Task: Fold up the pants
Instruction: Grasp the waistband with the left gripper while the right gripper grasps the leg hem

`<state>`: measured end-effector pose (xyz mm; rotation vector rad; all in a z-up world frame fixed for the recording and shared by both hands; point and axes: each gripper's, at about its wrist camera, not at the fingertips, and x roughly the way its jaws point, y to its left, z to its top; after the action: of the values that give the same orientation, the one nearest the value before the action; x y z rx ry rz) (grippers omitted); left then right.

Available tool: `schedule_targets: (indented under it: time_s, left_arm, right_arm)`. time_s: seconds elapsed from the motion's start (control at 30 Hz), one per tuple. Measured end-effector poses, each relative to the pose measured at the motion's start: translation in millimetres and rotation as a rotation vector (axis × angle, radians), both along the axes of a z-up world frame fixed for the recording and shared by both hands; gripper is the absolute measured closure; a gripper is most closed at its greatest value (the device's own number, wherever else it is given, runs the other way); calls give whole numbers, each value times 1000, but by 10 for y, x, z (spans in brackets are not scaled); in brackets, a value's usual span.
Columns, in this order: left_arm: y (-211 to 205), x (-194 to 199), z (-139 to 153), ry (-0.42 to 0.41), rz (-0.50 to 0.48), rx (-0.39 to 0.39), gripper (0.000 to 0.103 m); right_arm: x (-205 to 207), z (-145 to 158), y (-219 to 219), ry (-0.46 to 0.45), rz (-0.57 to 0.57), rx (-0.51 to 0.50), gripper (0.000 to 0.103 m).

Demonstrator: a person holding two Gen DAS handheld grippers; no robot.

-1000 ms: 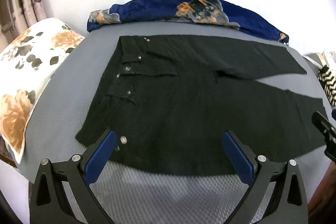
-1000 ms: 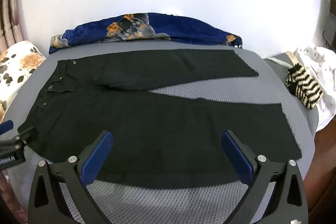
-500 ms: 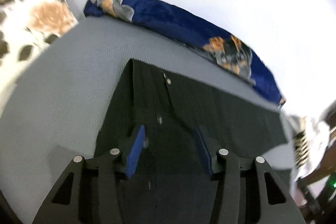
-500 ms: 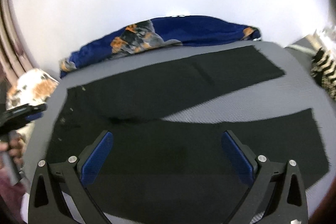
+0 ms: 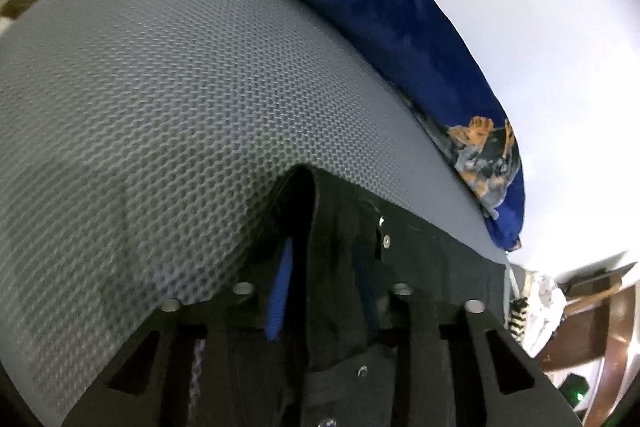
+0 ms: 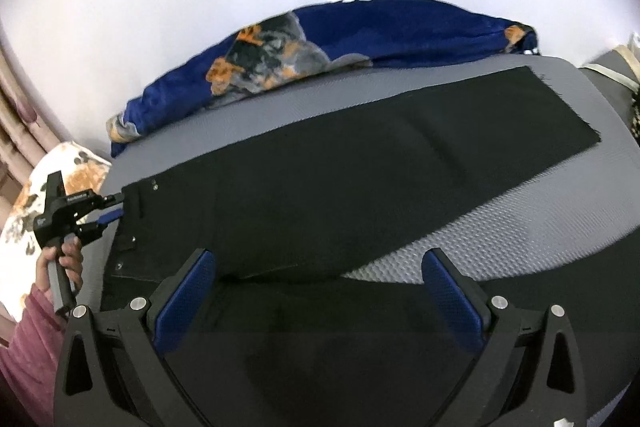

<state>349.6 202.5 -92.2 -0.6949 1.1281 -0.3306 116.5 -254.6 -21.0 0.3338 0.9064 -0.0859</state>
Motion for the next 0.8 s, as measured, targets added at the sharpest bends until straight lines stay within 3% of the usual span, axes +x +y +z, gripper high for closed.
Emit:
schedule_targets:
  time_s: [0.27, 0.57, 0.6, 0.63, 0.8]
  left_arm:
    - [-106, 217, 5, 0, -71, -105, 85]
    - [-398, 404, -170, 29, -111, -116, 85]
    - [-422, 395, -150, 17, -108, -115, 86]
    - [-442, 381, -120, 6, -109, -110, 96]
    - [-546, 144, 329, -139, -159, -104, 96]
  right_arm:
    - [471, -216, 185, 40, 70, -2, 1]
    - [962, -308, 252, 31, 172, -31, 1]
    - [1007, -314, 240, 31, 189, -37, 1]
    - [1050, -317, 233, 33, 207, -46, 1]
    - [1379, -262, 112, 42, 410, -125, 1]
